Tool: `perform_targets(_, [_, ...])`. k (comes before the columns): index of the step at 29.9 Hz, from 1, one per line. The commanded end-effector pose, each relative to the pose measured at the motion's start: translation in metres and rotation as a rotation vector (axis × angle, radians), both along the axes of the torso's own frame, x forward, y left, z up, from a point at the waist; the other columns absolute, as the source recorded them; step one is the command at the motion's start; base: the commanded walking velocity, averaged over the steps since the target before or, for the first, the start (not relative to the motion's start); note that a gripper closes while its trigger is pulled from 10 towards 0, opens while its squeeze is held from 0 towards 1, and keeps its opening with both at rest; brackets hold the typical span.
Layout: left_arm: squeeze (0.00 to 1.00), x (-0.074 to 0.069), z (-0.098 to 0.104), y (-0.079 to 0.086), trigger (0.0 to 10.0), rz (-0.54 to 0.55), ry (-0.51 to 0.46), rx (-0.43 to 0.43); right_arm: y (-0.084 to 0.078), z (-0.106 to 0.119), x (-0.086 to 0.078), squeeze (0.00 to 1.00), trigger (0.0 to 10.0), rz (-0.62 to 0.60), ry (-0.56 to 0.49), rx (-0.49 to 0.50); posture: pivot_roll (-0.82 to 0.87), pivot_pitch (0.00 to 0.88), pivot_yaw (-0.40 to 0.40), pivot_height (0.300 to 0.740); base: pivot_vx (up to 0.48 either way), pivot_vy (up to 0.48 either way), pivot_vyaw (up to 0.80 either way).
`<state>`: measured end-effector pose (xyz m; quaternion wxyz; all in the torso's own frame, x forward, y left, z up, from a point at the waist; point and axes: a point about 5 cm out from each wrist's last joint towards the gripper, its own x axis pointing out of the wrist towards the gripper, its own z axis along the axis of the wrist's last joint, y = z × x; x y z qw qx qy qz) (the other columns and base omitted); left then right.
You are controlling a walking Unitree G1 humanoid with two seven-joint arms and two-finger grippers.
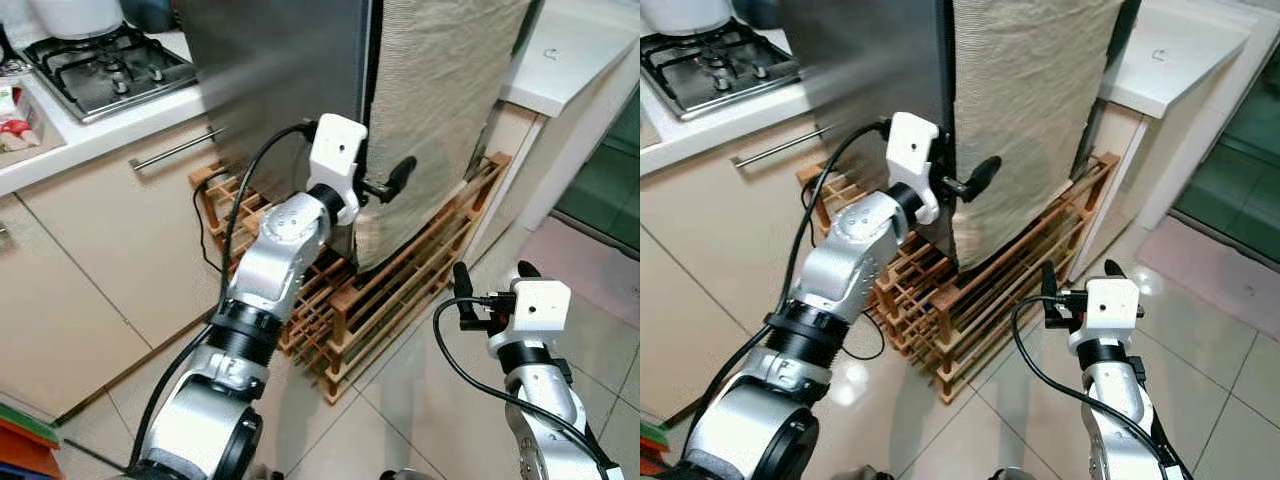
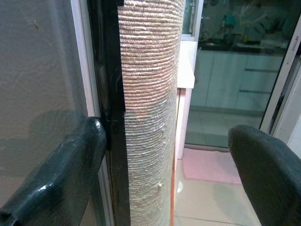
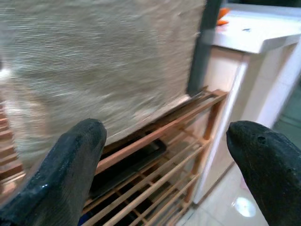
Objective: Restocking fridge
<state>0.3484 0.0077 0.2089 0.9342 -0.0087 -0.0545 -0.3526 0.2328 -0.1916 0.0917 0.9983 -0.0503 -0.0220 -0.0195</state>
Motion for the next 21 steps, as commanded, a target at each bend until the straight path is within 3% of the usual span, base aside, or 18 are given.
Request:
perform_targets(1, [0.00,-0.012,-0.001,-0.030,10.0,-0.123,-0.001,0.047,0.002,0.004,0.003,0.00,10.0,0.011,-0.018,-0.006,-0.07,0.039,0.041,0.740,0.000,0.000,0.00])
perform_targets(3, [0.00,-0.021,0.004,-0.051,10.0,-0.192,0.000,0.021,0.002,0.004,0.005,0.00,10.0,0.021,-0.015,-0.008,-0.07,0.038,0.038,0.740,0.000,0.000,0.00])
perform_targets(7, [0.00,-0.025,0.008,-0.059,10.0,-0.223,0.001,0.000,0.002,0.003,0.005,0.00,10.0,0.025,-0.011,-0.009,-0.08,0.039,0.036,0.740,0.000,0.000,0.00])
perform_targets(9, [0.00,-0.038,0.024,-0.076,10.0,-0.345,0.014,-0.095,0.004,-0.002,0.005,0.00,10.0,0.048,0.020,-0.001,-0.08,0.037,0.036,0.740,0.000,0.000,0.00])
perform_targets(16, [0.00,-0.052,0.039,-0.087,10.0,-0.480,0.025,-0.185,0.007,-0.008,0.005,0.00,10.0,0.075,0.051,0.013,-0.08,0.036,0.038,0.740,0.000,0.000,0.00])
perform_targets(17, [0.00,-0.058,0.045,-0.091,10.0,-0.546,0.025,-0.207,0.009,-0.015,0.003,0.00,10.0,0.101,0.093,0.012,-0.08,0.036,0.039,0.740,0.000,0.000,0.00])
perform_targets(21, [0.00,-0.065,0.053,-0.096,10.0,-0.608,0.018,-0.231,0.007,-0.031,-0.004,0.00,10.0,0.122,0.166,-0.003,-0.08,0.033,0.040,0.740,0.000,0.000,0.00])
